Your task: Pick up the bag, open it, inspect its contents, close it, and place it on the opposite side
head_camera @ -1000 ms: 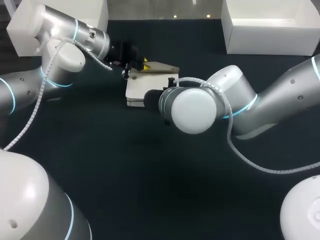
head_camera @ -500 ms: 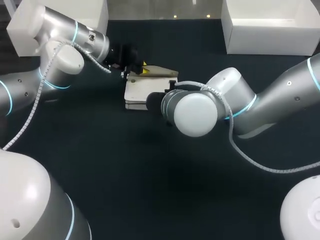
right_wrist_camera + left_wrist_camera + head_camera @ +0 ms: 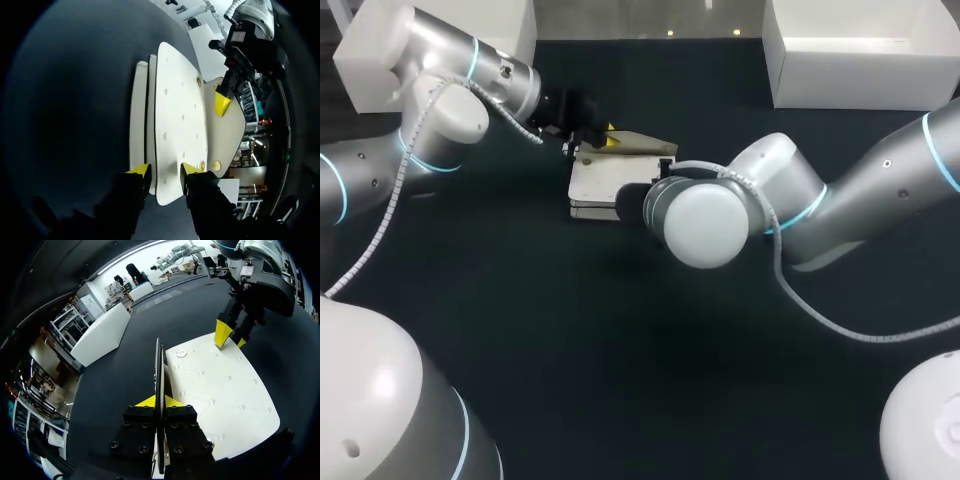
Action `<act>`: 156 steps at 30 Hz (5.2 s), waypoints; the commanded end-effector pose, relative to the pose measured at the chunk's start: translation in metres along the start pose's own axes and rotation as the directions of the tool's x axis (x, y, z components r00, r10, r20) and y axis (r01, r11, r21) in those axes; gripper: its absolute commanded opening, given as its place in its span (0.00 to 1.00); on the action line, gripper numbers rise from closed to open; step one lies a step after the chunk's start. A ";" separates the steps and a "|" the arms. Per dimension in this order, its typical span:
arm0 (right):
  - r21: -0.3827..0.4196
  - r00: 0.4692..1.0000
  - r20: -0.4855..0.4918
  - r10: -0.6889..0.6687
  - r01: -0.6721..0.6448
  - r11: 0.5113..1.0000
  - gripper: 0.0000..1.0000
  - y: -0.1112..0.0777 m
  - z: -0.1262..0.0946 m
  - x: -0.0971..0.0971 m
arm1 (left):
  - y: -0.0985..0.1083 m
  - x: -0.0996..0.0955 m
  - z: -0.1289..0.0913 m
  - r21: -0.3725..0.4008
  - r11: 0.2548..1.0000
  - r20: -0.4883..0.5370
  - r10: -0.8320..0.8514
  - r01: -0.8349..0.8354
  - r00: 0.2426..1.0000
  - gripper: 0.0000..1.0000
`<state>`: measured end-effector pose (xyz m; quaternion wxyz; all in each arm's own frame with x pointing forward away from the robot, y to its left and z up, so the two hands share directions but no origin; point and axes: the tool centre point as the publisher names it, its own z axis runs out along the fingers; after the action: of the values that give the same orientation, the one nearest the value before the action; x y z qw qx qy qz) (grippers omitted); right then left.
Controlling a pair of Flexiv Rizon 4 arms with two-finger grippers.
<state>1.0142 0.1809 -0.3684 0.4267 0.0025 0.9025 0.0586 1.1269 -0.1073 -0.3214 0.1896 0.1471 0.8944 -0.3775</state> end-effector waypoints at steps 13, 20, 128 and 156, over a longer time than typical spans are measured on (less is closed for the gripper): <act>0.012 1.000 0.030 0.001 -0.001 1.000 0.30 0.003 0.000 -0.002 | 0.003 -0.002 0.003 0.002 1.000 -0.014 0.002 -0.002 1.000 0.00; 0.017 0.999 0.035 0.003 -0.004 1.000 0.18 0.002 0.004 -0.003 | 0.002 -0.001 0.003 -0.001 1.000 -0.019 0.006 -0.006 1.000 0.00; 0.024 0.999 0.049 0.024 -0.025 0.999 0.00 -0.001 0.003 -0.003 | 0.009 0.054 -0.010 -0.001 0.985 0.249 0.166 -0.171 0.954 0.00; 0.024 0.999 0.049 0.024 -0.025 0.999 0.00 -0.001 0.003 -0.003 | 0.012 0.065 -0.009 0.000 0.964 0.221 0.259 -0.266 0.940 0.00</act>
<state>1.0192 0.1801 -0.3653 0.4437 0.0195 0.8945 0.0515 1.0714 -0.0866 -0.3506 0.3299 0.2251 0.8371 -0.3739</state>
